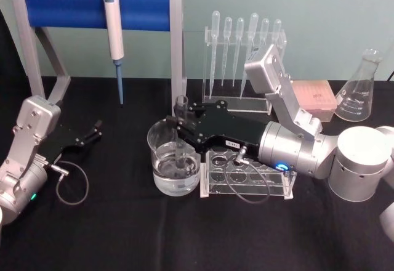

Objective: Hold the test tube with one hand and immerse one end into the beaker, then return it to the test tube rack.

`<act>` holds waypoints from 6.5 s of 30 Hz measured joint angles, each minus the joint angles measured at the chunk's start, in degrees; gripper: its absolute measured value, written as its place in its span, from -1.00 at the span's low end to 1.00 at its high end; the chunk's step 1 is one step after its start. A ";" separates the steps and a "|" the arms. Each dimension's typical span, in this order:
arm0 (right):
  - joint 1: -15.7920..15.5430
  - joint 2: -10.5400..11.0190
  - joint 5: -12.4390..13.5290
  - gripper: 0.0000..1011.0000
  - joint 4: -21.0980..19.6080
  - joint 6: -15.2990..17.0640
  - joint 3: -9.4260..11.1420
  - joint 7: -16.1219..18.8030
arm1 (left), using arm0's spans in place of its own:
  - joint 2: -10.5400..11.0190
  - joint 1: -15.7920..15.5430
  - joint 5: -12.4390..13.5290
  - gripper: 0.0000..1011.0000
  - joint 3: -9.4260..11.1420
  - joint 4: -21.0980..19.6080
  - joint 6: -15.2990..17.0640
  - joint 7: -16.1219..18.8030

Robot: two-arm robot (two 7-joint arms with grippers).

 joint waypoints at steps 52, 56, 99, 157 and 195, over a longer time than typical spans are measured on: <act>-2.59 -2.62 -3.48 -0.55 3.24 -2.92 1.50 0.50 | 0.00 0.00 0.00 0.98 0.00 0.00 0.00 0.00; -2.57 -2.60 -3.45 -0.55 3.22 -2.91 1.49 0.49 | 0.00 0.00 0.00 0.98 0.00 0.00 0.00 0.00; -2.53 -2.56 -3.39 -0.55 3.16 -2.91 1.45 0.49 | 0.00 0.00 0.00 0.98 0.00 0.00 0.00 0.00; -2.53 -2.56 -3.40 -0.55 3.16 -2.91 1.45 0.49 | 0.00 0.00 0.00 0.98 0.00 0.00 0.00 0.00; -2.53 -2.56 -3.40 -0.55 3.16 -2.91 1.45 0.49 | 0.00 0.00 0.00 0.98 0.00 0.00 0.00 0.00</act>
